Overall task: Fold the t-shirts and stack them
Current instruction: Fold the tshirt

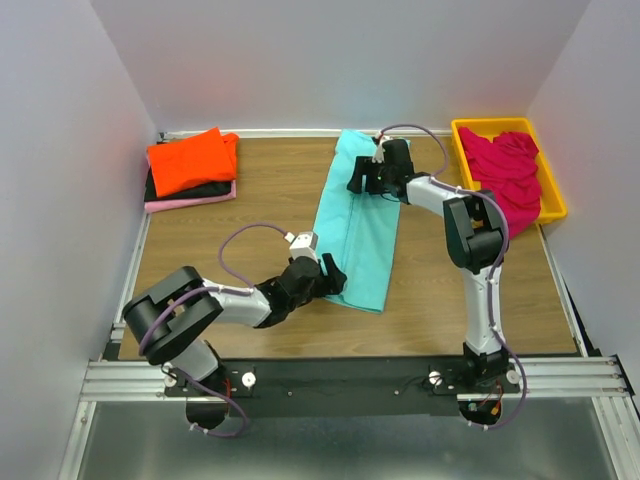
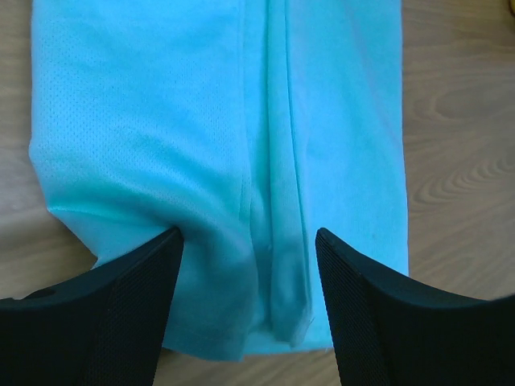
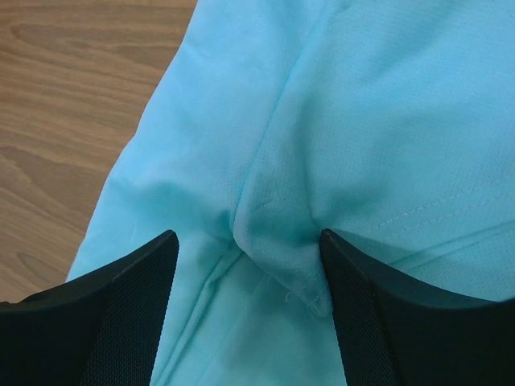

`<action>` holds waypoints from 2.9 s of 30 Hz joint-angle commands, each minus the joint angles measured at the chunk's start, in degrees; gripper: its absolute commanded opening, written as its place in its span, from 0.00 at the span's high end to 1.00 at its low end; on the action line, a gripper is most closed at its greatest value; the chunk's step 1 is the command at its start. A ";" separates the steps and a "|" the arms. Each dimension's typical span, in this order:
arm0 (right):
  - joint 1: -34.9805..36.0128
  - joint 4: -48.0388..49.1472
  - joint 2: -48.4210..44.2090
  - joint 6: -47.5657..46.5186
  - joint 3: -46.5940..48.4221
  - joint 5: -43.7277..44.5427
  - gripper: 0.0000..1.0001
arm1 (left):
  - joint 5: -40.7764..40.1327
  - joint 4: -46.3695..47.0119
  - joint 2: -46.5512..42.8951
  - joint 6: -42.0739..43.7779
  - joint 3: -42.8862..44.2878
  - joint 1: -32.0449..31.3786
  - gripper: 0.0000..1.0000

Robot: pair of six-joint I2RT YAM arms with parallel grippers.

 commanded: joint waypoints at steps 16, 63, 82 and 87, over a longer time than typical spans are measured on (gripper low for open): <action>-0.48 -7.50 3.44 -1.44 4.31 -3.35 0.21 | -5.90 -17.66 3.43 -13.80 2.85 -14.12 0.23; 8.22 -23.22 -67.48 18.33 -58.61 13.18 0.26 | -20.23 -34.80 -14.42 -12.22 1.63 -13.59 0.18; 11.56 -24.19 -68.46 22.64 -64.95 7.90 0.46 | -14.88 -31.99 -14.07 -6.16 0.92 -9.64 0.20; 12.00 -24.19 -67.75 22.55 -64.86 7.72 0.58 | -13.91 -31.99 -13.19 -6.07 1.09 -9.55 0.22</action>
